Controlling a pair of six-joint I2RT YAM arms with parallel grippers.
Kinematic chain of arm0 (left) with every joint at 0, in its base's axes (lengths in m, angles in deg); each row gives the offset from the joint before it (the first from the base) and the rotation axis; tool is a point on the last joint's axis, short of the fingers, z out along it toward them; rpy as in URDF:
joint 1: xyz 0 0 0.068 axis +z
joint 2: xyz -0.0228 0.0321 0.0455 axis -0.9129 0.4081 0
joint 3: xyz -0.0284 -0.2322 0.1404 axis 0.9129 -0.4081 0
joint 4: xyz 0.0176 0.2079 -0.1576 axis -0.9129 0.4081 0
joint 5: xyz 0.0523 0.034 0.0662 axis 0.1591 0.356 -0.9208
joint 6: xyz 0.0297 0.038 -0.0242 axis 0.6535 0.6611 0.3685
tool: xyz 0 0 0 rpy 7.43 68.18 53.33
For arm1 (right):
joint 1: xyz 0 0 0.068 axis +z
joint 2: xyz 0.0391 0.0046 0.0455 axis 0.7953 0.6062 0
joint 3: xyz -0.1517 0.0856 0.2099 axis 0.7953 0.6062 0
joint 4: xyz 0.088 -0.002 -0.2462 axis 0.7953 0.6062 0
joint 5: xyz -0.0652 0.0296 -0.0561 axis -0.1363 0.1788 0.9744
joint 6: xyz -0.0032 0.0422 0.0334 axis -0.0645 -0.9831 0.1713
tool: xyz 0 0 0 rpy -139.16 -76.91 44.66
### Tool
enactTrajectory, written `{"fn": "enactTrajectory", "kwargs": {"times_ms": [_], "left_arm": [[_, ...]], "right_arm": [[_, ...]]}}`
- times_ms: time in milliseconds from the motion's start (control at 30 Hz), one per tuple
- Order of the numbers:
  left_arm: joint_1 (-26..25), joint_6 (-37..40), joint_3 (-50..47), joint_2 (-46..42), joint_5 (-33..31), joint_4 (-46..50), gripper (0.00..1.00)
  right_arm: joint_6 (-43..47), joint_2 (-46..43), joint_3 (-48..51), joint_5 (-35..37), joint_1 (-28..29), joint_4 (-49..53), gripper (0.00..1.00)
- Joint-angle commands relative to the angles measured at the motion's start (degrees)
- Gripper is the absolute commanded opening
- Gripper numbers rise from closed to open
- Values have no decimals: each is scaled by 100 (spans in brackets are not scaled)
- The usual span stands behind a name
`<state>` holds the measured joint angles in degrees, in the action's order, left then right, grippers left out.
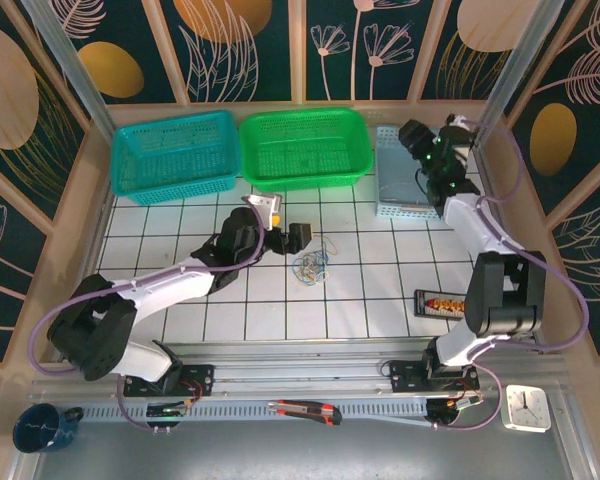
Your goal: Untangle the cables
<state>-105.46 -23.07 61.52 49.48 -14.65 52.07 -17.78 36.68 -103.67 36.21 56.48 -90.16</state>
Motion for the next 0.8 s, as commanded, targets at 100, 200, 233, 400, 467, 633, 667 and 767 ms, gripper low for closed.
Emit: {"fn": "enactTrajectory", "kwargs": {"times_ms": [100, 200, 233, 400, 467, 633, 667, 767], "left_arm": [[328, -504, -506, -445, 53, -333, 99], [519, -691, -699, -605, 57, -320, 99], [572, -740, -762, -663, 43, -303, 99], [749, -824, -931, -884, 30, -138, 99], [794, -864, -916, -898, 3, 22, 99], [938, -935, -739, -669, 362, 249, 99], [947, -949, -705, -626, 427, 251, 99], [974, -945, -603, -465, 588, 246, 99]], "right_arm": [[-104, -473, 875, -240, 739, 396, 71], [26, -560, 1007, -160, 1358, 783, 71], [44, -592, 1072, -159, 1561, 889, 71], [78, -808, 1404, 42, 2356, 1383, 68], [8, -914, 1601, 123, 2551, 1497, 67], [-243, -987, 2102, 171, 2673, 1636, 62], [-227, -955, 2144, 131, 2668, 1618, 61], [70, -640, 2048, -188, 2670, 1655, 51]]}}
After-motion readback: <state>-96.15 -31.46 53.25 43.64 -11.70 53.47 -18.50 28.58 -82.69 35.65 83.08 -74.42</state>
